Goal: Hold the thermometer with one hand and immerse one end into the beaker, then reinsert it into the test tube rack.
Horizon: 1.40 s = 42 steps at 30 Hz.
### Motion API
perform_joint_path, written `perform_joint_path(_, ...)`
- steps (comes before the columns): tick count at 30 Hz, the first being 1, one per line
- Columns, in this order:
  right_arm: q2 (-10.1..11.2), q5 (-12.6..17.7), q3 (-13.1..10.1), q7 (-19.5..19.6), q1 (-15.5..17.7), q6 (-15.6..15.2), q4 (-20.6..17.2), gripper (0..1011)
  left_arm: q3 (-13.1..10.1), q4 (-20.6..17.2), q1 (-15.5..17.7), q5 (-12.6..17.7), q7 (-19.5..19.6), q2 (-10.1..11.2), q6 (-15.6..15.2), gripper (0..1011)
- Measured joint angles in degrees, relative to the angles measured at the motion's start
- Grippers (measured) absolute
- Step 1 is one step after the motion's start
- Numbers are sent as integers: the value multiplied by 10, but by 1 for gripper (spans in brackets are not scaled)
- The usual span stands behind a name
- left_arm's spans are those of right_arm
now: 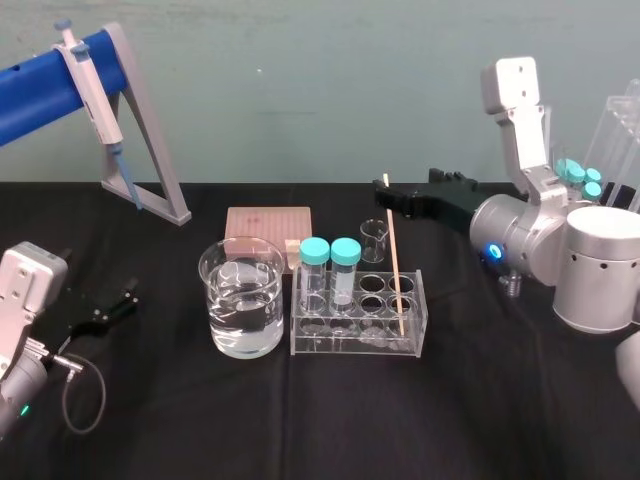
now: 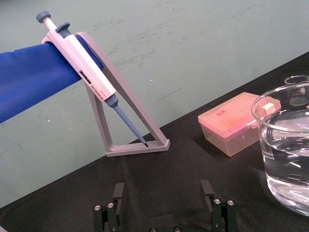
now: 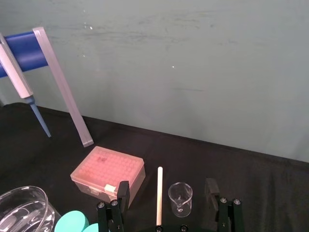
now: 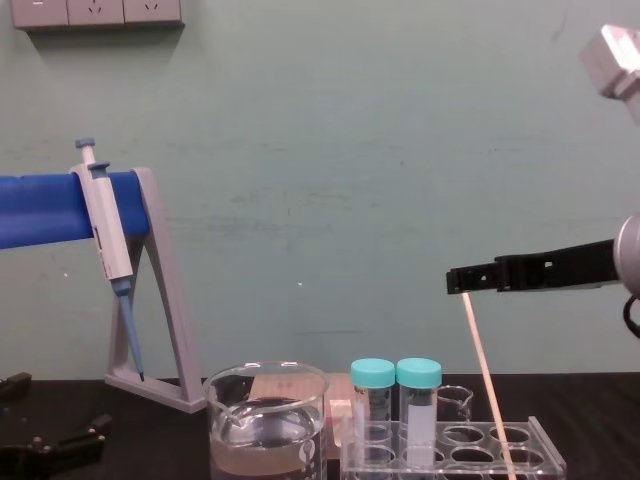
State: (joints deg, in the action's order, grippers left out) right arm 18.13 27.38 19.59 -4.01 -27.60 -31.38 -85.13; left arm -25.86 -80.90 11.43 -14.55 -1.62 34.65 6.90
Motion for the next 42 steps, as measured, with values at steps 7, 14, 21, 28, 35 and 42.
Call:
perform_joint_path(7, -15, -13, 5, -2, -9, 1, 22, 1000, 0, 0, 0, 0, 0, 0, 0, 1004)
perform_joint_path(14, -31, -26, 7, -7, -23, -1, 56, 1000, 0, 0, 0, 0, 0, 0, 0, 1004)
perform_joint_path(21, -44, -37, 8, -15, -36, 2, 89, 1000, 0, 0, 0, 0, 0, 0, 0, 1004)
perform_joint_path(28, -53, -48, 7, -23, -43, 10, 111, 1002, 0, 0, 0, 0, 0, 0, 0, 1004)
perform_joint_path(35, -58, -53, 3, -30, -44, 15, 120, 1000, 0, 0, 0, 0, 0, 0, 0, 1004)
perform_joint_path(42, -58, -53, 3, -30, -44, 15, 120, 1002, 0, 0, 0, 0, 0, 0, 0, 1004)
